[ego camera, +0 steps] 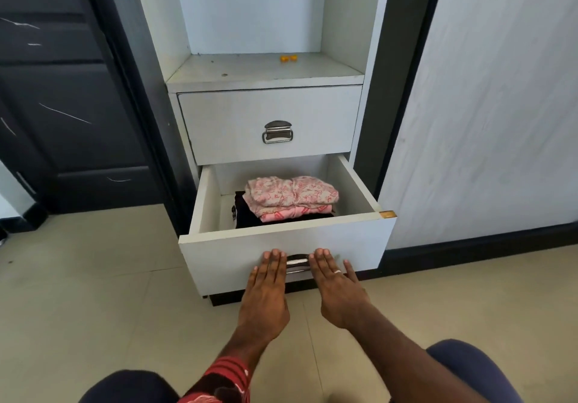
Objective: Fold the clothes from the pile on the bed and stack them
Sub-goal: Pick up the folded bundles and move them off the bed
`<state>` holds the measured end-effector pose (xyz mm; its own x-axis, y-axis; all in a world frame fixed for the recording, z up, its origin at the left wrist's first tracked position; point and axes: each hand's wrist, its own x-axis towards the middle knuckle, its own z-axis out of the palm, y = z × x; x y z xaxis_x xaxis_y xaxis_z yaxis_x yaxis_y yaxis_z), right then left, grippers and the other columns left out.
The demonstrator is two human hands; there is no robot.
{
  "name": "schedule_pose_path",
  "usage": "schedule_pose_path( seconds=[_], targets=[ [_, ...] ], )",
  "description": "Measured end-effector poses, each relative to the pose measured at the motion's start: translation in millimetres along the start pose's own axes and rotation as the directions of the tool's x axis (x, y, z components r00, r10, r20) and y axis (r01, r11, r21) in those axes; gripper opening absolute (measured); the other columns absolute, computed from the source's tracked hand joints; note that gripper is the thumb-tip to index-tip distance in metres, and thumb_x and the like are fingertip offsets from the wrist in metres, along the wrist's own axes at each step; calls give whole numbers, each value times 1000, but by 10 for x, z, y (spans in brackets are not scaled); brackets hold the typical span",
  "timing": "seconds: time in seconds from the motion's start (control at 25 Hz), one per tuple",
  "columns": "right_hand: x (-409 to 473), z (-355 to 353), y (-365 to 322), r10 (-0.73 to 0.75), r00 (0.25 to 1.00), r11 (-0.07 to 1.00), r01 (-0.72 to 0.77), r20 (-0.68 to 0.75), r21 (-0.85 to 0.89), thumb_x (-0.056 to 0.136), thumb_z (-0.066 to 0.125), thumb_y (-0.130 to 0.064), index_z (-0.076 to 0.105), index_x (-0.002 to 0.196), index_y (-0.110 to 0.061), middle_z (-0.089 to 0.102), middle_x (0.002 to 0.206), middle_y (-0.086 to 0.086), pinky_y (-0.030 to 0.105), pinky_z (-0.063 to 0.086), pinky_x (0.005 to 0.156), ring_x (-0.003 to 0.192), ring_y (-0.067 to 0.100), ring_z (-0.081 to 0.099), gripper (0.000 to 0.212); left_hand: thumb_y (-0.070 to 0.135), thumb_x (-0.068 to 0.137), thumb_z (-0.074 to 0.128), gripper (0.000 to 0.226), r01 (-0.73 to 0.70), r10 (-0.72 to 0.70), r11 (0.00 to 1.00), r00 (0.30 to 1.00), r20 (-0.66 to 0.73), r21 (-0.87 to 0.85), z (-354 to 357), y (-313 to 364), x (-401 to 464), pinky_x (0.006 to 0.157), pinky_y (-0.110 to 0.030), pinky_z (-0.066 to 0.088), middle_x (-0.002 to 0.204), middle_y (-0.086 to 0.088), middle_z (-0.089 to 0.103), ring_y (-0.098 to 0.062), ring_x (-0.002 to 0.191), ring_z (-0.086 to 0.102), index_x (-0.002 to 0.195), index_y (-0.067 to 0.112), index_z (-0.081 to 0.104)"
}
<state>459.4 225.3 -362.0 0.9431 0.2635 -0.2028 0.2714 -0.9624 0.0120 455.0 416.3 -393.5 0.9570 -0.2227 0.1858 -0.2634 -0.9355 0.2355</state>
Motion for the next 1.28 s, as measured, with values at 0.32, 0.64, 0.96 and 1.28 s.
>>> schedule_pose_path(
  seconds=[0.32,0.64,0.96,1.28],
  targets=[
    [1149,2,389,-62,990,998,65,-125,17,105,39,-34,-46,145,-29,-52,154,-7,47,-28,116,147,19,-40,94,14,68,83,122,-110,101,979,993,59,172,52,-710,1082,122,-41,-1,170,-6,13,-21,156,5,164,17,8],
    [2265,-111,289,82,988,966,-46,-133,255,107,42,-35,-36,153,-31,-44,159,-10,53,-6,124,151,17,-31,91,19,101,52,105,63,-72,991,995,72,118,196,-1024,2049,117,-37,-25,150,7,-54,-11,139,-49,145,26,-43],
    [2843,-14,254,116,986,955,-77,-121,288,105,45,-26,-46,144,-29,-51,155,-5,51,-9,125,147,20,-37,98,6,98,54,115,12,-11,1000,999,34,-19,478,-1378,2493,117,-37,-21,153,11,-51,-9,142,-44,141,35,-49],
    [3040,-12,285,120,983,955,-77,-136,288,102,46,-15,-48,142,-30,-51,155,-6,51,-4,128,148,19,-37,103,9,100,53,115,45,-42,998,997,64,-41,599,-1407,2714,115,-39,-27,148,11,-56,-10,137,-51,135,36,-54]
  ],
)
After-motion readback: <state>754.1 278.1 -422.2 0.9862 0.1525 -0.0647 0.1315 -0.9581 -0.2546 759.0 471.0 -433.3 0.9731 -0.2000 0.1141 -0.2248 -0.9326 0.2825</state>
